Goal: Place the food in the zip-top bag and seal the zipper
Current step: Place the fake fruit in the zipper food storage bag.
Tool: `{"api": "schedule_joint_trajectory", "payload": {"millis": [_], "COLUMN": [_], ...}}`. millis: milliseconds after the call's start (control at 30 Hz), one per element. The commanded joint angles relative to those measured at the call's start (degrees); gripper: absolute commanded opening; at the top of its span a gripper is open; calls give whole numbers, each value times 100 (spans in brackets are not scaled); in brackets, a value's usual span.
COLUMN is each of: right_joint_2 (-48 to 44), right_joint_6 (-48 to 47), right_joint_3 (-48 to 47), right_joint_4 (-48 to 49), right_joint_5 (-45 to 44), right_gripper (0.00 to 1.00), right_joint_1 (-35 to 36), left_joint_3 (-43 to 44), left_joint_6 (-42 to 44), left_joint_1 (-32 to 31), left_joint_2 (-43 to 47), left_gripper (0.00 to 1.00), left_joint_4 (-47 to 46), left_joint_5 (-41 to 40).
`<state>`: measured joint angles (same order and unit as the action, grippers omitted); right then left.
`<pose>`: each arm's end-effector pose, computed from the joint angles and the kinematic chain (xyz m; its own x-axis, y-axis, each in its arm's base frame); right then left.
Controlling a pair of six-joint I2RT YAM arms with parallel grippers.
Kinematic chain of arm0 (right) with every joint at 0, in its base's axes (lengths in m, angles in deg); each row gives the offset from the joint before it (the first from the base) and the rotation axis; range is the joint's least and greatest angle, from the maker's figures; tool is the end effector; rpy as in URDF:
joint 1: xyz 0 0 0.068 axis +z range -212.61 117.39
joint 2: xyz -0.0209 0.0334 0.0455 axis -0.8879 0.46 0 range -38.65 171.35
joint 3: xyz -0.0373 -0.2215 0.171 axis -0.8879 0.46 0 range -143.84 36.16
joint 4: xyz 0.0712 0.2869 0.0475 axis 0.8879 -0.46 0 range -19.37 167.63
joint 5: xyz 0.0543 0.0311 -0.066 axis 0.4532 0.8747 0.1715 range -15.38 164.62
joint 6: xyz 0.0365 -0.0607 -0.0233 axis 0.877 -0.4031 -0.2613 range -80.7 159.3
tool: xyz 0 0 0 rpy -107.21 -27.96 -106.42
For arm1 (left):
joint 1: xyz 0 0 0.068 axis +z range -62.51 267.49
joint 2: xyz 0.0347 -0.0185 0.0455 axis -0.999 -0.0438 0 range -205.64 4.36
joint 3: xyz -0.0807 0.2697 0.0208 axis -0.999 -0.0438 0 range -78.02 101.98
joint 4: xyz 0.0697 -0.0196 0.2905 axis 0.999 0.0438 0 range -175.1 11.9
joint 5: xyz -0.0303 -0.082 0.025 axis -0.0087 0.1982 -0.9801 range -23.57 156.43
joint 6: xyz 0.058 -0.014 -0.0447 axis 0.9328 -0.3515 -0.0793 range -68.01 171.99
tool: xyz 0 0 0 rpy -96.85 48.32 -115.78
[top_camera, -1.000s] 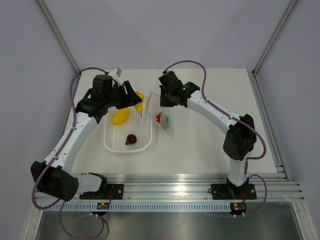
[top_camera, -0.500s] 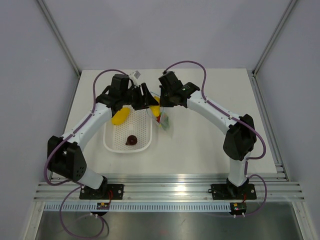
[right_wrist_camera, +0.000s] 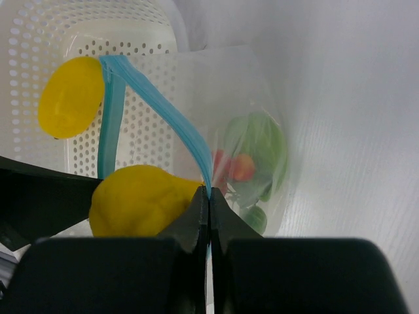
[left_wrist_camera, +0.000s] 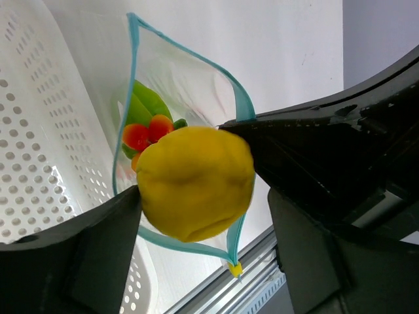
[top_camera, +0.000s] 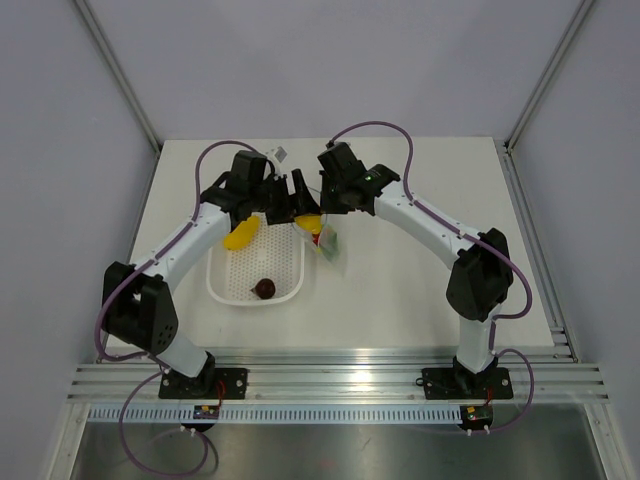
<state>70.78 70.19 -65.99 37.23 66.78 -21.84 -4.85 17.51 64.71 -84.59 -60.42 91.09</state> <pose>0.3790 0.3156 0.2944 -0.7770 0.0017 -0.6295 -0.2080 0.9432 0.2592 0.3635 -0.1811 0.2825 -0.8581 -0.1976 -0.4739 0.1927 0.7315 -0.6540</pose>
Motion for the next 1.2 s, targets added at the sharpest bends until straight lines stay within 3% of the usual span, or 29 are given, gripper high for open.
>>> {"api": "schedule_joint_trajectory", "payload": {"millis": [0, 200, 467, 633, 800, 933, 1100, 1167], "right_joint_2": [-334, -325, -334, -352, -387, -378, -352, -317], "right_joint_6": [22, 4, -22, -48, -57, -75, -66, -66], "right_joint_3": [-16, -16, -16, 2, 20, 2, 2, -16], "right_joint_4": [138, 120, 120, 112, 138, 138, 164, 182], "right_joint_5": [10, -16, -34, -43, -51, -51, -51, 1], "right_gripper": [0, 0, 0, 0, 0, 0, 0, 0], "right_joint_1": [1, 1, 1, 1, 1, 1, 1, 1], "left_joint_3": [321, 602, 603, 322, 120, -696, -1199, -1339], "left_joint_6": [213, 389, 407, 442, 556, 662, 741, 758], "left_joint_1": [-33, -33, 186, 731, 978, 969, 592, 477], "left_joint_2": [210, 562, 1133, 1301, 1371, 1573, 1696, 1688], "left_gripper": [85, 89, 78, 78, 76, 76, 84, 88], "left_joint_4": [88, 440, 528, 659, 1239, 1582, 2293, 2339], "left_joint_5": [-155, -234, -146, -225, -962, -1086, -2156, -2229]}}
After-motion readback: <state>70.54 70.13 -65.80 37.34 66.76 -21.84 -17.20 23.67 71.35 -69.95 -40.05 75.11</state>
